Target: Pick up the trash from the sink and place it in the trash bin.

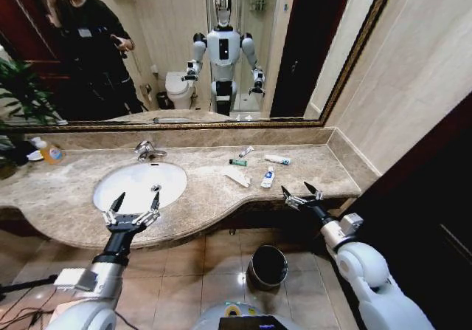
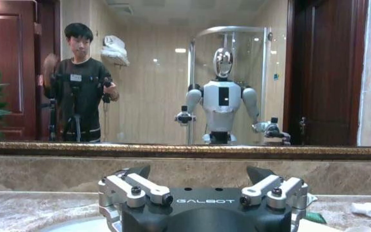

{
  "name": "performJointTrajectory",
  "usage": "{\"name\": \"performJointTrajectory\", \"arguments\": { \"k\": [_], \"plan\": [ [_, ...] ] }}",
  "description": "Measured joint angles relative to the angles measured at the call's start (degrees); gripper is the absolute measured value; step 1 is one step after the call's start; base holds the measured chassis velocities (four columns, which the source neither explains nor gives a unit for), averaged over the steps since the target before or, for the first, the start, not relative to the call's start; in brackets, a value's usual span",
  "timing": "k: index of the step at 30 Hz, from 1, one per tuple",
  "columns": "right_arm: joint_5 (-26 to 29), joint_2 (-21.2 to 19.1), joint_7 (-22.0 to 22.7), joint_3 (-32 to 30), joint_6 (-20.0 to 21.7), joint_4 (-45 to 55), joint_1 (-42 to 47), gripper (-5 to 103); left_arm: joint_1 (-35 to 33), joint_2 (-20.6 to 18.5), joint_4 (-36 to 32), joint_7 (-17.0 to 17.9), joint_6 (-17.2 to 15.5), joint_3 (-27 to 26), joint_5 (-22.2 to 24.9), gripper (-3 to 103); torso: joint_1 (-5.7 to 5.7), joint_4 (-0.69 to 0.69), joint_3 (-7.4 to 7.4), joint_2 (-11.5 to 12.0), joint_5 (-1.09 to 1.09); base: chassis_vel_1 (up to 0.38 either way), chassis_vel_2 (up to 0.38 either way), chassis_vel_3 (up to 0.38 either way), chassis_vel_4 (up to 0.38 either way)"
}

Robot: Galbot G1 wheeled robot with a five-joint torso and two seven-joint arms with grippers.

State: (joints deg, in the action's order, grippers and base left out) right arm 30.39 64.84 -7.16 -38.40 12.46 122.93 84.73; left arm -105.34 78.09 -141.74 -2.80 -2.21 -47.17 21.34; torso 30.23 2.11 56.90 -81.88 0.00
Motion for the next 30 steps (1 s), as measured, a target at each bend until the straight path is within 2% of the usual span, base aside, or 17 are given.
{"name": "performJointTrajectory", "arguments": {
  "k": [6,12,19,30],
  "plan": [
    [-0.05,-0.17,-1.07,-0.04,-0.47,-2.18,-1.36,100,0.00,0.00,0.00,0.00,0.00,0.00,0.00,100,0.00,0.00,0.00,0.00,0.00,0.000,0.000,0.000,0.000],
    [-0.58,-1.36,-0.92,2.56,-0.39,-5.31,-4.68,100,0.00,0.00,0.00,0.00,0.00,0.00,0.00,100,0.00,0.00,0.00,0.00,0.00,0.000,0.000,0.000,0.000],
    [-0.77,-0.89,3.76,7.23,1.23,-8.89,-10.92,100,0.00,0.00,0.00,0.01,0.00,0.00,0.00,100,0.00,0.01,0.00,0.00,-0.01,0.000,0.000,0.000,0.000],
    [-1.94,0.65,5.54,9.97,1.52,-9.73,-10.46,100,0.00,0.00,0.00,0.01,0.00,0.00,0.00,100,0.00,-0.01,0.00,0.00,-0.01,0.000,0.000,0.000,0.000]
  ]
}}
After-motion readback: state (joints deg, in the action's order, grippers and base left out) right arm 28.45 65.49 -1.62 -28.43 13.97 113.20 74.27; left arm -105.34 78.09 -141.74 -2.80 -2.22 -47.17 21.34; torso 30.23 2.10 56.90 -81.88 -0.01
